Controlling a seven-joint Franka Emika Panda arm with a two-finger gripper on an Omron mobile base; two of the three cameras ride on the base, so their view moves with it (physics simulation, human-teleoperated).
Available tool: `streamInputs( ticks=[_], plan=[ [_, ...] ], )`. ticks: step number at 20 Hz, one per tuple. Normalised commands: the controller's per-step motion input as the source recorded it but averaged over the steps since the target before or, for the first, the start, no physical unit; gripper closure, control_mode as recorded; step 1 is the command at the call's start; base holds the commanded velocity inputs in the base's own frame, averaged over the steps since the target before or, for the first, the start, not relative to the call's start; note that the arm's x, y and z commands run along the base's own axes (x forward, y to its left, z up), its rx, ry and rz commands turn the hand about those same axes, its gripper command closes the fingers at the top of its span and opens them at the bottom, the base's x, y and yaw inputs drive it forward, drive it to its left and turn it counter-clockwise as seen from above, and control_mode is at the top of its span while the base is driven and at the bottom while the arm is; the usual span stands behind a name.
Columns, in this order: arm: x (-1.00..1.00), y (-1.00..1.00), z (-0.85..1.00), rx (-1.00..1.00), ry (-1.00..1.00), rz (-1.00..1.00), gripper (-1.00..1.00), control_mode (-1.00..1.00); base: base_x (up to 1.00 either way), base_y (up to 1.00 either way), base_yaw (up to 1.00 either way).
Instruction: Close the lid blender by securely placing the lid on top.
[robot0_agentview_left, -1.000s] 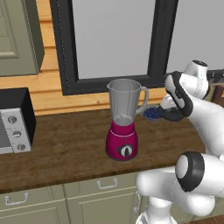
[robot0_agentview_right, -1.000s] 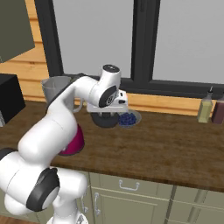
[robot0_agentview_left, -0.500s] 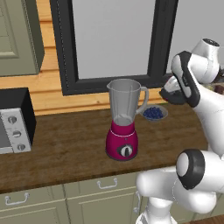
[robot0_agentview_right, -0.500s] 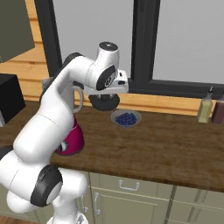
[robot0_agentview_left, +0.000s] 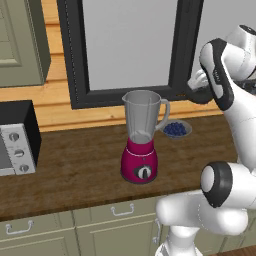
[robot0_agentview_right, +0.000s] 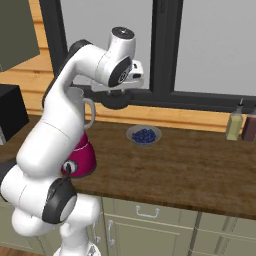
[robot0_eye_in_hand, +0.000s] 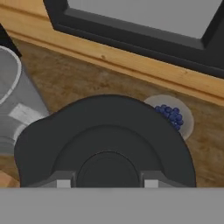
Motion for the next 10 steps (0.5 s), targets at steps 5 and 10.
streamInputs(
  ticks=[5, 10],
  plan=[
    [0.09, 0.50, 0.38, 0.00, -0.03, 0.08, 1.00, -1.00, 0.00, 0.00, 0.00],
    [0.08, 0.63, 0.30, 0.00, -0.04, 0.05, 1.00, -1.00, 0.00, 0.00, 0.00]
  ],
)
